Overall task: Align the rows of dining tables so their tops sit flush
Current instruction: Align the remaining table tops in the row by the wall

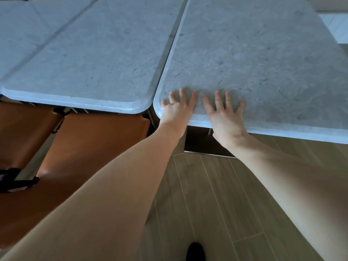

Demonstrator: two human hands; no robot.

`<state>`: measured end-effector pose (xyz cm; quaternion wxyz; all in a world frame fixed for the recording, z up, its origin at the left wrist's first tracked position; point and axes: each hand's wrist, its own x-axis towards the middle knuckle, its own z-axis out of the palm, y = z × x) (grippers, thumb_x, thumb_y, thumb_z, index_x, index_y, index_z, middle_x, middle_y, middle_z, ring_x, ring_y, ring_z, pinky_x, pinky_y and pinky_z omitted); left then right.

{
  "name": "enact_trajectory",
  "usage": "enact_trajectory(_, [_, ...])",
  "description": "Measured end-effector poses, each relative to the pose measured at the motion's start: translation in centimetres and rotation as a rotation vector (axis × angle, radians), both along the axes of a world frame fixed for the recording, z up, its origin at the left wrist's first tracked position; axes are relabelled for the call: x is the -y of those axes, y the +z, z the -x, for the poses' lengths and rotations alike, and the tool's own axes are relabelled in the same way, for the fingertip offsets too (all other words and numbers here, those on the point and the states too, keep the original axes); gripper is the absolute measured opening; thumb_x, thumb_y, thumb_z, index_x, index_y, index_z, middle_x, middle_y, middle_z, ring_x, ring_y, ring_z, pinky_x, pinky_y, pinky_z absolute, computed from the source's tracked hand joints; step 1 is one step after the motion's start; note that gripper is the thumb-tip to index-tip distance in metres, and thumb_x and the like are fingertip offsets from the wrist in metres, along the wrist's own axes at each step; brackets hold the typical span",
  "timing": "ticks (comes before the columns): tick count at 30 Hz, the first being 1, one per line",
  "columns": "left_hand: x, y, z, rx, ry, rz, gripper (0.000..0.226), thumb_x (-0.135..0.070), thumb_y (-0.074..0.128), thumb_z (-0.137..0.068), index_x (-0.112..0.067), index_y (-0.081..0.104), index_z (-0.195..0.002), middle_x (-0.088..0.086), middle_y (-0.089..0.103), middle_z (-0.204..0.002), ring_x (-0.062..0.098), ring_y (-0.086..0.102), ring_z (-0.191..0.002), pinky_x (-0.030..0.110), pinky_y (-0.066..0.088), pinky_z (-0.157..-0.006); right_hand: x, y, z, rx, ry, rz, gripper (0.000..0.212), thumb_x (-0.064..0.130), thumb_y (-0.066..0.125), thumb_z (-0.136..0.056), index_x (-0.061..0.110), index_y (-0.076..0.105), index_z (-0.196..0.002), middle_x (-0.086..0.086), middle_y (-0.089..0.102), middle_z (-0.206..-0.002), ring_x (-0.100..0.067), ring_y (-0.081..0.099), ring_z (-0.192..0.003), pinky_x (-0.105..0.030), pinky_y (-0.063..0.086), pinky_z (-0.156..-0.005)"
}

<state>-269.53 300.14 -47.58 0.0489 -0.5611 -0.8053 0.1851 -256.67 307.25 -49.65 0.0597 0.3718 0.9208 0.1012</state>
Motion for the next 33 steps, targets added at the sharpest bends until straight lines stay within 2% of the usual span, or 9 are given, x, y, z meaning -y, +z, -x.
enact_trajectory(9, [0.1,0.3,0.1,0.028,-0.008,0.012,0.120,-0.010,0.077,-0.082,-0.016,-0.015,-0.159,0.024,0.000,-0.164,0.049,0.016,-0.149,0.056,0.038,-0.111,0.0,-0.2,0.1,-0.005,-0.014,0.000,0.112,0.012,0.080,-0.077,0.014,0.007,-0.161,-0.025,0.015,-0.165,-0.047,0.018,-0.151,-0.076,0.021,-0.110])
enact_trajectory(14, [0.4,0.1,0.6,0.014,-0.047,-0.027,0.120,-0.018,0.079,-0.080,-0.017,-0.013,-0.158,0.022,0.005,-0.163,0.045,0.021,-0.147,0.052,0.041,-0.109,-0.1,0.8,-0.6,-0.045,0.025,0.104,0.108,0.014,0.074,-0.081,0.017,0.002,-0.161,-0.020,0.004,-0.168,-0.041,0.008,-0.155,-0.070,0.015,-0.116])
enact_trajectory(16, [0.2,0.2,0.4,-0.001,-0.066,-0.006,0.113,-0.028,0.073,-0.084,-0.015,-0.012,-0.158,0.023,0.007,-0.163,0.046,0.021,-0.147,0.054,0.032,-0.116,-1.1,1.8,-2.0,-0.116,0.100,0.203,0.101,0.027,0.070,-0.083,0.022,0.006,-0.161,-0.012,0.002,-0.170,-0.033,0.005,-0.156,-0.062,0.014,-0.119])
enact_trajectory(19, [-0.1,0.9,0.1,0.048,-0.099,-0.035,0.105,-0.058,0.059,-0.085,-0.012,-0.001,-0.158,0.018,0.007,-0.163,0.044,0.016,-0.148,0.061,0.009,-0.122,-3.1,3.3,-4.4,-0.261,0.207,0.339,0.075,0.039,0.062,-0.090,0.023,0.031,-0.156,-0.004,0.019,-0.168,-0.024,0.023,-0.153,-0.044,0.022,-0.119])
enact_trajectory(21, [-1.4,1.4,-1.3,0.180,-0.246,-0.095,0.100,-0.065,0.054,-0.084,-0.017,0.009,-0.159,0.012,0.003,-0.166,0.041,0.009,-0.151,0.061,0.002,-0.122,-4.8,3.5,-7.0,-0.361,0.152,0.385,0.059,0.036,0.056,-0.094,0.017,0.046,-0.149,-0.004,0.033,-0.163,-0.026,0.036,-0.146,-0.038,0.028,-0.117])
enact_trajectory(23, [-3.3,1.9,-3.7,0.329,-0.358,-0.176,0.091,-0.063,0.050,-0.084,-0.021,0.018,-0.159,0.009,0.006,-0.167,0.039,0.011,-0.152,0.058,0.006,-0.123,-6.2,3.0,-9.9,-0.475,0.078,0.327,0.049,0.033,0.047,-0.093,0.009,0.060,-0.135,-0.010,0.050,-0.149,-0.032,0.051,-0.132,-0.041,0.040,-0.110])
enact_trajectory(27, [-7.4,2.3,-8.8,0.491,-0.425,-0.243,0.086,-0.059,0.047,-0.081,-0.021,0.027,-0.155,0.008,0.013,-0.165,0.037,0.020,-0.149,0.053,0.016,-0.122,-8.2,1.8,-15.6,-0.574,-0.121,0.161,0.048,0.032,0.042,-0.086,0.009,0.066,-0.120,-0.013,0.062,-0.128,-0.040,0.061,-0.109,-0.049,0.051,-0.092])
enact_trajectory(29, [-9.0,1.8,-10.7,0.482,-0.500,-0.227,0.082,-0.057,0.054,-0.084,-0.021,0.030,-0.154,0.007,0.015,-0.165,0.036,0.020,-0.150,0.053,0.016,-0.123,-9.2,1.9,-18.0,-0.561,-0.271,0.108,0.048,0.038,0.044,-0.085,0.013,0.065,-0.120,-0.012,0.060,-0.128,-0.040,0.058,-0.111,-0.048,0.045,-0.093])
enact_trajectory(33, [-11.3,0.9,-13.5,0.461,-0.588,-0.202,0.082,-0.059,0.059,-0.085,-0.022,0.031,-0.153,0.005,0.015,-0.165,0.033,0.018,-0.151,0.052,0.012,-0.124,-11.9,2.3,-21.8,-0.527,-0.631,0.085,0.044,0.042,0.058,-0.093,0.020,0.059,-0.130,-0.015,0.046,-0.144,-0.038,0.044,-0.131,-0.054,0.031,-0.108])
